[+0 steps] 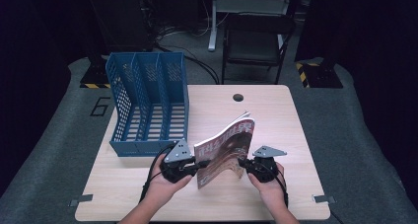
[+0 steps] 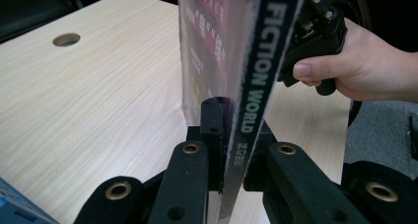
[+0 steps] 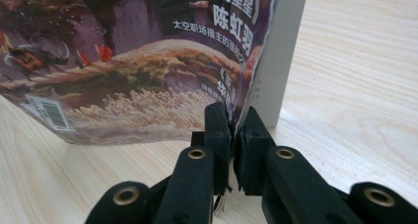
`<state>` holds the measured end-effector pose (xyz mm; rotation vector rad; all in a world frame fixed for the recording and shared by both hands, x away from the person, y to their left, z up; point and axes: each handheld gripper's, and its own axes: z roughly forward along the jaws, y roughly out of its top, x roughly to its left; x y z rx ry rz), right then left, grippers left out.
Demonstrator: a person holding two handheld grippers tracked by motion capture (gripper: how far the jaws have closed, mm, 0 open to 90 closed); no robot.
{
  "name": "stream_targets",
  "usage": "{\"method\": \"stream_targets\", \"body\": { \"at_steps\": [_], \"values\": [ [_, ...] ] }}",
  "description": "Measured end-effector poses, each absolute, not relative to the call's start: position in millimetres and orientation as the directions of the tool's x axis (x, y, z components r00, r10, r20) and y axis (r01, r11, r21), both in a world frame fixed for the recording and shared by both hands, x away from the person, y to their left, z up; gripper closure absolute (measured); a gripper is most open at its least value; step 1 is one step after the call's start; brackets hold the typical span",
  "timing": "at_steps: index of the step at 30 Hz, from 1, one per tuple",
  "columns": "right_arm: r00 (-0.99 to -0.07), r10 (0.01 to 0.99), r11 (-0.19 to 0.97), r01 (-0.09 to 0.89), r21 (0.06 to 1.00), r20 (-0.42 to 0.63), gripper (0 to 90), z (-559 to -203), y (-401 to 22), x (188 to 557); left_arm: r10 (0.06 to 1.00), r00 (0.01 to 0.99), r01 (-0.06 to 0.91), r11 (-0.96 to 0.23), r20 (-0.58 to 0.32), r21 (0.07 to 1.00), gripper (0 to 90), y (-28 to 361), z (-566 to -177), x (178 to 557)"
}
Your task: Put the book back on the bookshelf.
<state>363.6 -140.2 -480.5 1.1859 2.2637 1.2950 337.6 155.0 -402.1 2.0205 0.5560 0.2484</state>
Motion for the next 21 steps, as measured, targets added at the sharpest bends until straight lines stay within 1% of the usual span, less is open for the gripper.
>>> {"method": "stream_targets", "body": {
  "at_steps": [5,9,10,11,12,15,21],
  "values": [
    [-0.633,0.758,0.26,0.515,0.817,0.158,82.5,-480.9,-142.6,362.4,0.497,0.865,0.299,-0.406,-0.065,0.863,83.0,157.4,-402.3,338.2],
    [-0.631,0.759,0.255,0.515,0.818,0.16,81.0,-480.7,-142.8,361.5,0.49,0.868,0.308,-0.412,-0.076,0.858,82.4,158.2,-400.8,338.8],
    [-0.634,0.754,0.25,0.518,0.818,0.171,79.4,-480.7,-143.4,361.5,0.488,0.87,0.299,-0.414,-0.068,0.86,81.0,158.3,-400.0,339.4],
    [-0.632,0.757,0.252,0.517,0.818,0.166,79.0,-481.0,-144.2,362.0,0.488,0.869,0.309,-0.409,-0.081,0.859,80.4,158.2,-398.6,339.0],
    [-0.632,0.757,0.252,0.517,0.818,0.166,79.0,-481.0,-144.2,362.0,0.484,0.872,0.304,-0.412,-0.076,0.859,80.4,159.0,-396.4,339.8],
    [-0.635,0.753,0.248,0.516,0.82,0.172,77.8,-481.9,-145.8,361.8,0.492,0.864,0.319,-0.382,-0.102,0.867,78.0,158.2,-388.3,340.1],
    [-0.637,0.752,0.244,0.51,0.825,0.171,76.6,-482.1,-146.4,361.3,0.508,0.857,0.329,-0.407,-0.088,0.852,75.2,156.6,-371.7,341.0]
  ]
}}
